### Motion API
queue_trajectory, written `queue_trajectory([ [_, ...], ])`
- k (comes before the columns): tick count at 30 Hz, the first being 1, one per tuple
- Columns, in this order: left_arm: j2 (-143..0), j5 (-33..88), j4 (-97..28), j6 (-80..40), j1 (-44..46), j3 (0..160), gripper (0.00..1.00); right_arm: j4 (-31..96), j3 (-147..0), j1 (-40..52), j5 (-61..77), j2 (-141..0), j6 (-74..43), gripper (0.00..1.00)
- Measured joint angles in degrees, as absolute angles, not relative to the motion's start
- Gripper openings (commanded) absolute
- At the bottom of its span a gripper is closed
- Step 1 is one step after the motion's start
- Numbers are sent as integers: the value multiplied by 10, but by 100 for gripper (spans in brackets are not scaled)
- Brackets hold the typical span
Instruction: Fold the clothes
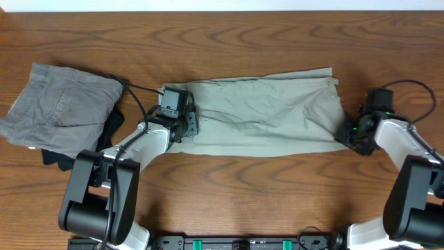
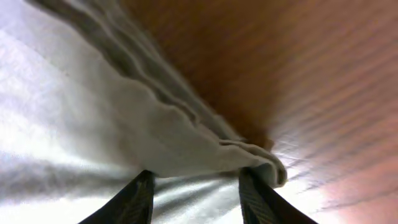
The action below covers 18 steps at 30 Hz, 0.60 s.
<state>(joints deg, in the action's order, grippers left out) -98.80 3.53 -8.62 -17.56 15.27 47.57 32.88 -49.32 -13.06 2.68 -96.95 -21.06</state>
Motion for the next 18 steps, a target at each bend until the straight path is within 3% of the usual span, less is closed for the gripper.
queue_trajectory([
  [7, -988, 37, -100, -176, 153, 480, 8, 333, -494, -140, 34, -968, -217, 43],
  [15, -949, 30, -123, -170, 152, 471, 17, 345, -481, -150, 83, -935, -189, 50],
  [18, -894, 22, -126, -165, 147, 464, 27, 334, -483, -155, 110, -891, -169, 53],
])
